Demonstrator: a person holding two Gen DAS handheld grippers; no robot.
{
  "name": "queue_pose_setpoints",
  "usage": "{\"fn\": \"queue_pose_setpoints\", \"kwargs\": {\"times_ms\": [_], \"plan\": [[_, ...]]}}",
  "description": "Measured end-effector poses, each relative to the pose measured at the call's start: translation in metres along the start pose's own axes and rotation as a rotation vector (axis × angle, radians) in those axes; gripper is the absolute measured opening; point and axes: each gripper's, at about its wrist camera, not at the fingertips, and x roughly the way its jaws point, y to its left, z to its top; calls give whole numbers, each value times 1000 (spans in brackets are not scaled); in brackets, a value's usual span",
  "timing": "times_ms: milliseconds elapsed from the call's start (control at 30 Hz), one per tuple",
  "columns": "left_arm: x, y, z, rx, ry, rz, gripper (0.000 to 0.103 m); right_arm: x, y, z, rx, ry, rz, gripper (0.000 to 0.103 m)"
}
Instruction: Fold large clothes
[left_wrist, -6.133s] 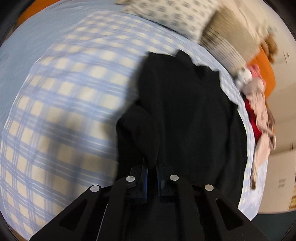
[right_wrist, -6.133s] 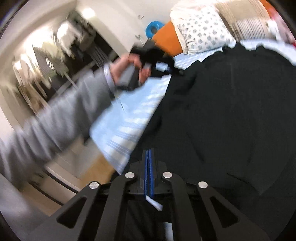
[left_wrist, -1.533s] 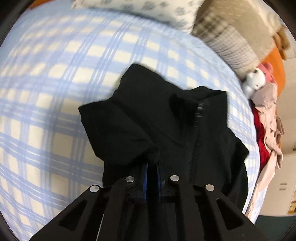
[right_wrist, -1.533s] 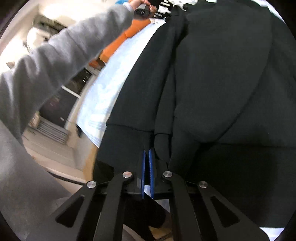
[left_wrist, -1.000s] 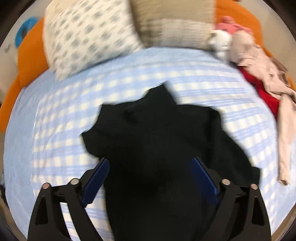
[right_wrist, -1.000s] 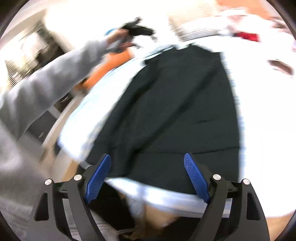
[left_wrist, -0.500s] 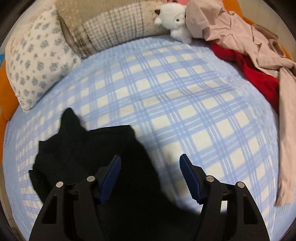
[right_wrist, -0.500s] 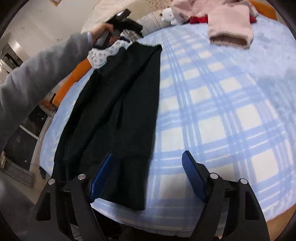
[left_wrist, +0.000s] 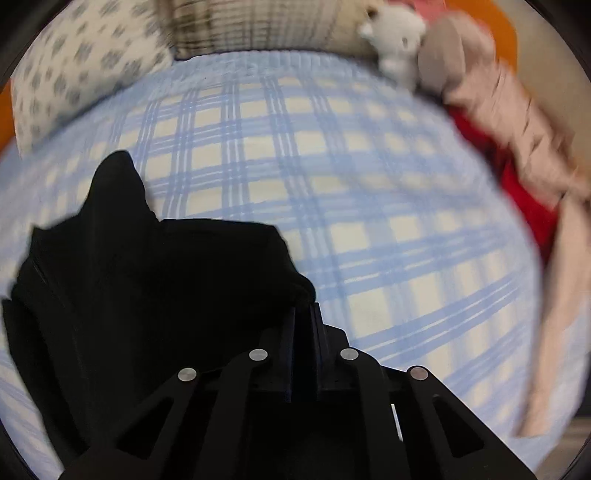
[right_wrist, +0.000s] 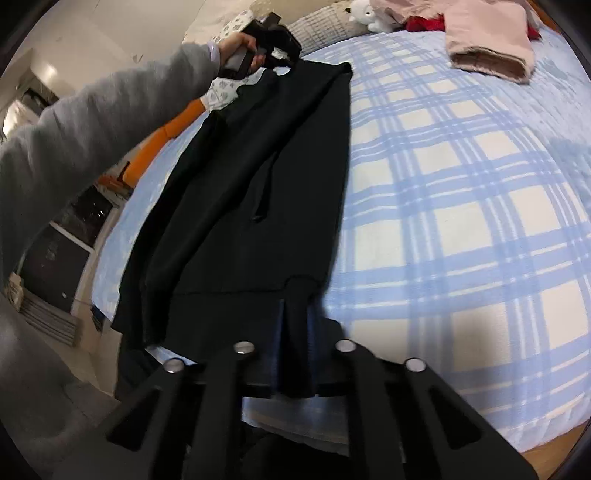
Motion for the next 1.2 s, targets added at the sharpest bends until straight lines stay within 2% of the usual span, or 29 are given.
{"fn": "queue_pose_setpoints", "kwargs": {"times_ms": [67,133,300,367,433,533,633,700,767,833,867,900,933,1000,1067,1133,1200], "plan": [[-17,13,4,-68,-43,-144,12,-6,3,3,17,-13,47,6],[-27,23,5,-107,-48,-218,12,-14,12,7,6,-32,75,5],[-50,70,6,-193,-87,-464,12,-23,63,29,-117,-41,158,5],[-54,90,1,-218,-95,-545,12,-18,92,37,-191,-13,200,5],[-54,109,2,-229,-106,-596,12,-9,116,42,-263,23,215,5],[-47,146,-2,-278,-119,-660,12,16,155,44,-377,121,223,5],[-32,178,-7,-310,-112,-672,12,43,177,40,-454,209,182,5],[-19,192,-10,-298,-84,-635,12,70,183,36,-487,283,116,6],[-6,201,-15,-282,-44,-588,26,93,183,26,-510,349,62,10],[-8,208,-20,-272,-62,-584,53,103,179,22,-478,368,75,30],[-16,212,-23,-266,-84,-584,59,103,178,21,-465,373,92,42],[-27,214,-24,-252,-108,-570,71,99,179,21,-461,367,125,55],[-40,217,-26,-234,-130,-543,77,94,180,21,-463,359,148,61],[-77,221,-28,-176,-185,-444,78,80,184,21,-474,338,187,63],[-119,217,-38,-85,-227,-392,78,66,183,25,-473,304,198,63],[-152,203,-57,6,-234,-443,78,47,175,32,-462,241,195,63],[-182,180,-93,126,-224,-532,78,36,164,43,-444,162,176,60]]}}
